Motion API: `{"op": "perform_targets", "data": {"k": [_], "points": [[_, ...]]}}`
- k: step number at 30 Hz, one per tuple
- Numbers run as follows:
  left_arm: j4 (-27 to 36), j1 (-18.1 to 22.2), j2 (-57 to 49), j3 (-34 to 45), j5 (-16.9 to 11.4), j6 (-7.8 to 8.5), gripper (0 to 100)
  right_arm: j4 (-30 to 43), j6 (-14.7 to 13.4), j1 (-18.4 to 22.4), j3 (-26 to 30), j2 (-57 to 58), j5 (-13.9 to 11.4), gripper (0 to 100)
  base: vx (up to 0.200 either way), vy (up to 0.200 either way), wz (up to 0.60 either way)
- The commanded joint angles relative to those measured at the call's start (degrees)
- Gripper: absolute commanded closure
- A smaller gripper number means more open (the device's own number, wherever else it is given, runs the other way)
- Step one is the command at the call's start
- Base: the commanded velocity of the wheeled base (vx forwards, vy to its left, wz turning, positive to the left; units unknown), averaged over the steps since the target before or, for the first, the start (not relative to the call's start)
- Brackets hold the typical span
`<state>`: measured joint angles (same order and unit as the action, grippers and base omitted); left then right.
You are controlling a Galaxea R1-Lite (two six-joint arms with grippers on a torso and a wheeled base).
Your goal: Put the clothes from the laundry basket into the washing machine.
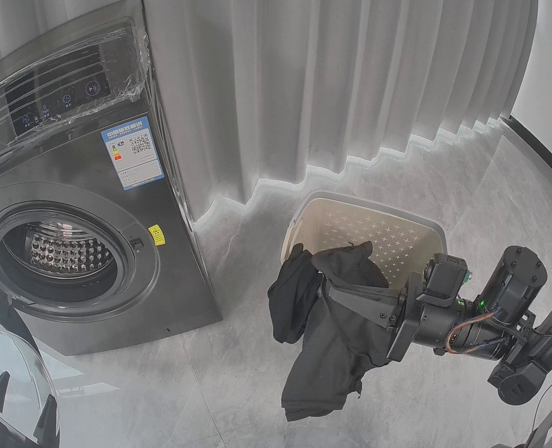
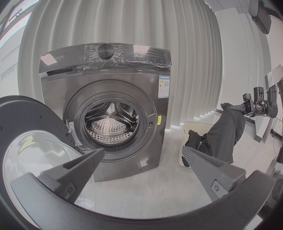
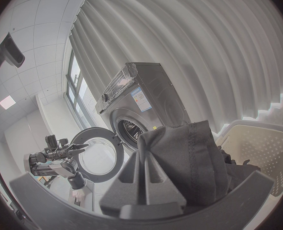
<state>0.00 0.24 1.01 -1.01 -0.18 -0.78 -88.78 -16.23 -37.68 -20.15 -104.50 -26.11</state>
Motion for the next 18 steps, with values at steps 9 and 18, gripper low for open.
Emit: {"op": "perform_targets", "data": {"k": [9,18], "points": [[0.0,0.0,-1.0,1.0,0.0,-0.01,0,-0.1,0.2,-0.2,-0.3,-0.2,-0.1,100,0.000,0.000,0.60],[0.0,0.0,-1.0,1.0,0.0,-0.01,0,-0.1,0.2,-0.5,-0.1,-1.1,-0.2,100,0.000,0.000,0.13]]}}
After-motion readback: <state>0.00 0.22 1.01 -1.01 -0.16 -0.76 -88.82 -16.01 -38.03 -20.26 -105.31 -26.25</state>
